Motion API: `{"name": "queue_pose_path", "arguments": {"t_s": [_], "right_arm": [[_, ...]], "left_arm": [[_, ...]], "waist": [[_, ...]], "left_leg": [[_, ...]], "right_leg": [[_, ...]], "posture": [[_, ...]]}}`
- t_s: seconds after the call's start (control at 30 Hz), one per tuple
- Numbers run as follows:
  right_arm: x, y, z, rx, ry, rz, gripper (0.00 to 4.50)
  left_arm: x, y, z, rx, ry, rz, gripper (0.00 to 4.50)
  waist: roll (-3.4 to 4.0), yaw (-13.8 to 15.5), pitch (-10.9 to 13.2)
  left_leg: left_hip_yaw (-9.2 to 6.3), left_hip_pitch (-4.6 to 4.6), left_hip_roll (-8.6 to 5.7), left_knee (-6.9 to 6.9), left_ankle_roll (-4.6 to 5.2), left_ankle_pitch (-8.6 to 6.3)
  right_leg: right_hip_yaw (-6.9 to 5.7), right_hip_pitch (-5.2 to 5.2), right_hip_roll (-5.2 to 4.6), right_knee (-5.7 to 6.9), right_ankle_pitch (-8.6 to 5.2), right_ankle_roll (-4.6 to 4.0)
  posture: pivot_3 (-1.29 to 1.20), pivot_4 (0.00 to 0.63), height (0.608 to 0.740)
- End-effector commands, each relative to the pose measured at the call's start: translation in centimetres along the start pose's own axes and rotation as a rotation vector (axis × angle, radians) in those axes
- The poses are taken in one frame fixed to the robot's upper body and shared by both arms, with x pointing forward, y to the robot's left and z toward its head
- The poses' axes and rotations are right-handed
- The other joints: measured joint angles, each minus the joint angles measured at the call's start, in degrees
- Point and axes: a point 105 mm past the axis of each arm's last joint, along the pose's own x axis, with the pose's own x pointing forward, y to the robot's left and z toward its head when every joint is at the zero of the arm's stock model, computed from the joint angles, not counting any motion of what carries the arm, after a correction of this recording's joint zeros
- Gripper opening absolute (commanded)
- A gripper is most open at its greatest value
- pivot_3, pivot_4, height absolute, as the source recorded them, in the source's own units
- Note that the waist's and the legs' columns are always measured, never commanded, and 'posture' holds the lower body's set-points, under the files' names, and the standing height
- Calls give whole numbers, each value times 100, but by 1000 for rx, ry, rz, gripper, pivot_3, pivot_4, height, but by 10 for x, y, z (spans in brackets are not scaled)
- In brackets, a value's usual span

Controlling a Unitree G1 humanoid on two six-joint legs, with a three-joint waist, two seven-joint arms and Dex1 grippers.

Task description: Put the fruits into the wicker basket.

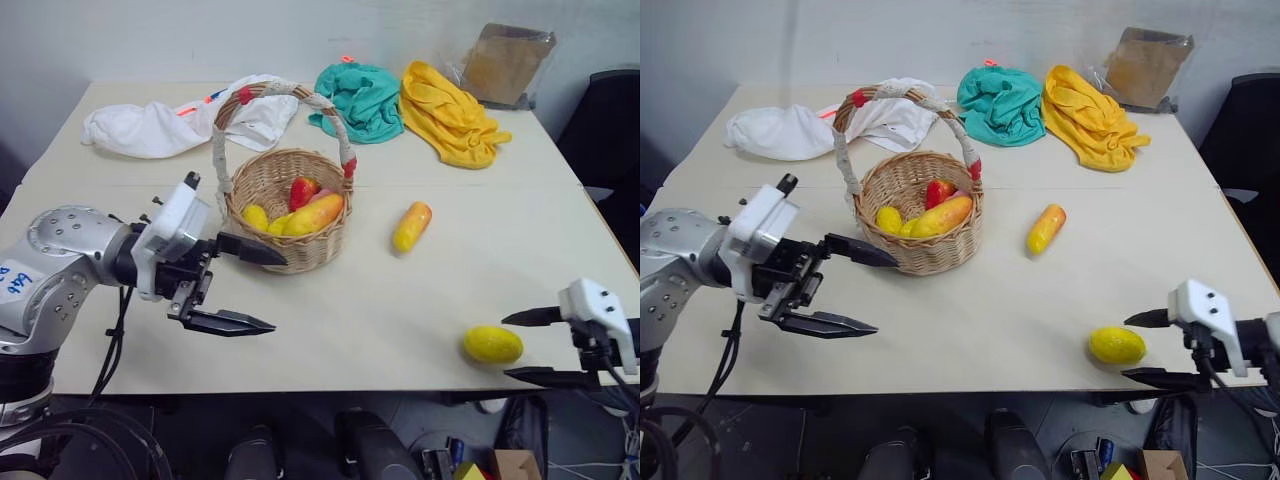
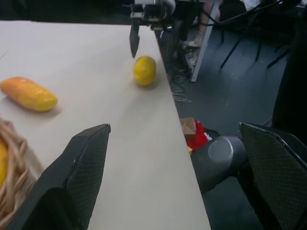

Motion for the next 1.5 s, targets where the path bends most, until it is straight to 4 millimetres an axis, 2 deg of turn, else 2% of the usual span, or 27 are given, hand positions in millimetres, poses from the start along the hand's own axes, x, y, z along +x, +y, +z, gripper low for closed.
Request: {"name": "queue_pose_path", "arguments": {"t_s": [0.03,0.17,0.27,0.33,0.4,0.43,0.47,0.6,0.67,0.77,0.87,1.0,1.13,1.2,1.27,1.33,1.4,1.5], "right_arm": [[13,-16,-12,-37,31,-82,4456],[30,-27,-22,-17,20,-130,4456],[34,-26,-22,-16,-4,-125,3867],[34,-27,-14,4,-63,-133,3286],[32,-24,2,28,-148,-103,2591],[32,-23,8,35,-176,-88,2389],[33,-19,19,57,-226,-53,2372],[55,-15,64,73,-371,36,2372],[73,-16,114,46,-494,59,2372],[85,-25,187,32,-680,62,2372],[100,-28,231,26,-723,75,2372],[133,-30,266,-30,-685,35,2372],[161,-46,294,-2,-648,-62,2372],[167,-50,301,6,-635,-80,3104],[167,-52,308,21,-654,-79,3712],[158,-55,318,23,-696,-101,4322],[146,-53,324,36,-743,-89,4416],[125,-44,322,62,-791,-23,4416]], "left_arm": [[3,-2,10,37,-1,-23,4500],[-1,2,9,38,17,2,4500],[-5,3,10,33,25,18,4500],[-7,6,11,35,24,39,4500],[-12,9,14,23,8,76,4500],[-13,11,14,16,0,89,4500],[-19,13,14,-7,-22,126,4500],[-48,26,6,-109,-120,319,4500],[-57,20,0,-116,-115,401,4500],[-67,9,1,-128,-139,482,4500],[-74,7,2,-118,-139,560,4500],[-80,7,5,-90,-137,618,4500],[-80,7,7,-73,-141,632,4500],[-78,7,4,-69,-132,632,4500],[-76,7,3,-66,-125,631,4500],[-76,8,2,-64,-128,631,4500],[-76,10,2,-63,-132,631,4500],[-76,12,2,-60,-139,628,4500]], "waist": [[-2,-22,-1],[0,-17,0],[0,-18,0],[0,-12,0],[0,-9,0],[0,-11,0],[0,-17,0],[0,-64,0],[-4,-130,1],[-11,-175,6],[-13,-128,6],[-22,-27,0],[-22,-46,0],[-22,-58,0],[-24,-51,-1],[-24,-54,-1],[-24,-54,-1],[-24,-55,-1]], "left_leg": [[0,1,3,6,0,0],[1,1,6,22,0,0],[1,4,6,26,0,0],[0,4,6,28,0,0],[-1,3,7,29,0,0],[-1,3,6,30,0,0],[0,3,6,30,0,0],[4,11,15,34,-2,-1],[0,13,19,35,-7,-1],[-1,-2,23,39,-16,1],[-8,-17,23,40,-25,3],[-10,-20,21,36,-22,-1],[4,-27,14,40,-13,-5],[5,-31,14,39,-14,-4],[5,-46,16,36,-15,-4],[5,-68,16,39,-16,-3],[3,-96,17,48,-16,-2],[3,-100,17,47,-16,-2]], "right_leg": [[-1,2,2,3,0,0],[2,-2,2,23,-1,-2],[2,0,2,29,-2,-4],[1,0,2,32,-2,-4],[0,1,2,34,-2,-4],[1,0,2,37,-2,-4],[3,-1,2,41,-2,-4],[5,-3,5,56,-4,-6],[2,-4,8,63,-7,-11],[4,-27,8,87,-10,-19],[-2,-47,7,102,-16,-29],[-10,-46,3,87,-20,-35],[-5,-53,-6,89,-19,-34],[-5,-61,-5,92,-19,-34],[-6,-80,-5,97,-19,-34],[-5,-103,-5,101,-19,-34],[-7,-128,-6,108,-19,-34],[-7,-131,-7,108,-19,-34]], "posture": [[0,150,740],[0,150,740],[0,150,740],[0,150,740],[0,150,740],[0,150,740],[0,150,740],[0,150,740],[0,150,740],[0,150,740],[0,150,740],[0,150,740],[0,150,740],[0,150,740],[0,150,740],[0,150,740],[0,150,740],[0,150,740]]}}
